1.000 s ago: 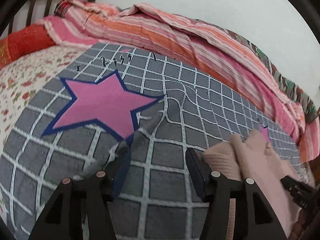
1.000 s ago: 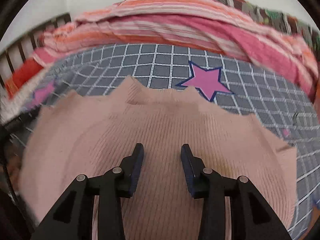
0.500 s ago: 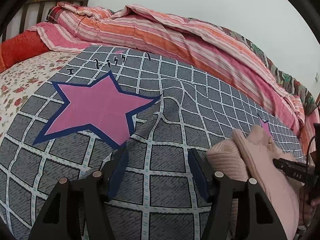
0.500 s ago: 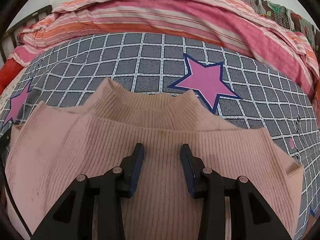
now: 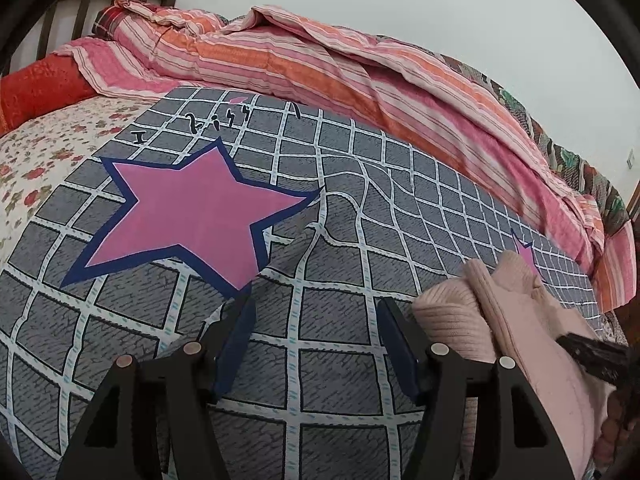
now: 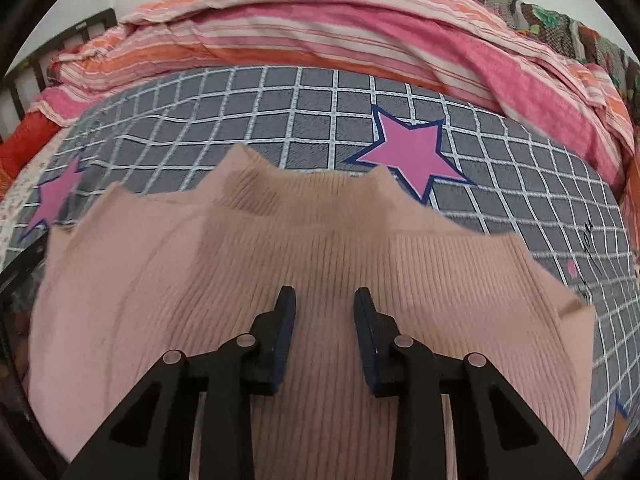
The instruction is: Fold small clothes
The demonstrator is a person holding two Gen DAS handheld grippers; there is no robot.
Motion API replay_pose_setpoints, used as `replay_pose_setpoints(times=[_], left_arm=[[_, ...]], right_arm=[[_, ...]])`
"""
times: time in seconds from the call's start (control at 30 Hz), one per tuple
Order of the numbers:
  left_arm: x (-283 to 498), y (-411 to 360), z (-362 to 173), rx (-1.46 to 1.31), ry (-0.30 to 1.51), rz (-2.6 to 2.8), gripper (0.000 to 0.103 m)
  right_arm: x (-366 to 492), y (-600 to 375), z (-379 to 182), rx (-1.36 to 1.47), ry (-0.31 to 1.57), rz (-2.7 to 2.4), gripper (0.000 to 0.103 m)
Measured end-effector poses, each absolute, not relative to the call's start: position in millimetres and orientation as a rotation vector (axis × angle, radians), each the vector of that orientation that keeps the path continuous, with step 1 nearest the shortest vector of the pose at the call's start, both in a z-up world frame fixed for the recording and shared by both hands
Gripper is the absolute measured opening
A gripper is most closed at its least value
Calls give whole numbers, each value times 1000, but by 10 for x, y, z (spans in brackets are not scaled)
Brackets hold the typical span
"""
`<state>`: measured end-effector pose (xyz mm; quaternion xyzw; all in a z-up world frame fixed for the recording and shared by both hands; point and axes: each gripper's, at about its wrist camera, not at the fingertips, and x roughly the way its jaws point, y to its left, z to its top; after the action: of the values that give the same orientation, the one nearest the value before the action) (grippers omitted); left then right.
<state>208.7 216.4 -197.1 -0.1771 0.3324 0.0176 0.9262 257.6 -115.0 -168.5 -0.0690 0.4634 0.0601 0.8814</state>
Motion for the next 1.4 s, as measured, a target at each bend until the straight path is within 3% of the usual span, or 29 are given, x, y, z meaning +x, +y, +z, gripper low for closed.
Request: replay_pose_setpoints(times=[0.2,0.53,0.83,1.17,1.4], left_arm=[[2049,1960,-1933,-237,706,94,65],[1433,1992,-1761,-454,703,-69,68],[921,1715,-1896,-471,744,-177,68],[653,1400,-1944,-430,777,-262,68],[758,1425,-1489,-419,699,-190,68]], right_arm=[[2028,-1047,-1603,-247,886,141,28],[1378,-1123,-1618,-290,794,178,28],[854,-1134,-1841,-329,754,208,28],[632,-1342,-1708,-227,751,251,28],[463,-1744,-1414,-175,699,184,28]])
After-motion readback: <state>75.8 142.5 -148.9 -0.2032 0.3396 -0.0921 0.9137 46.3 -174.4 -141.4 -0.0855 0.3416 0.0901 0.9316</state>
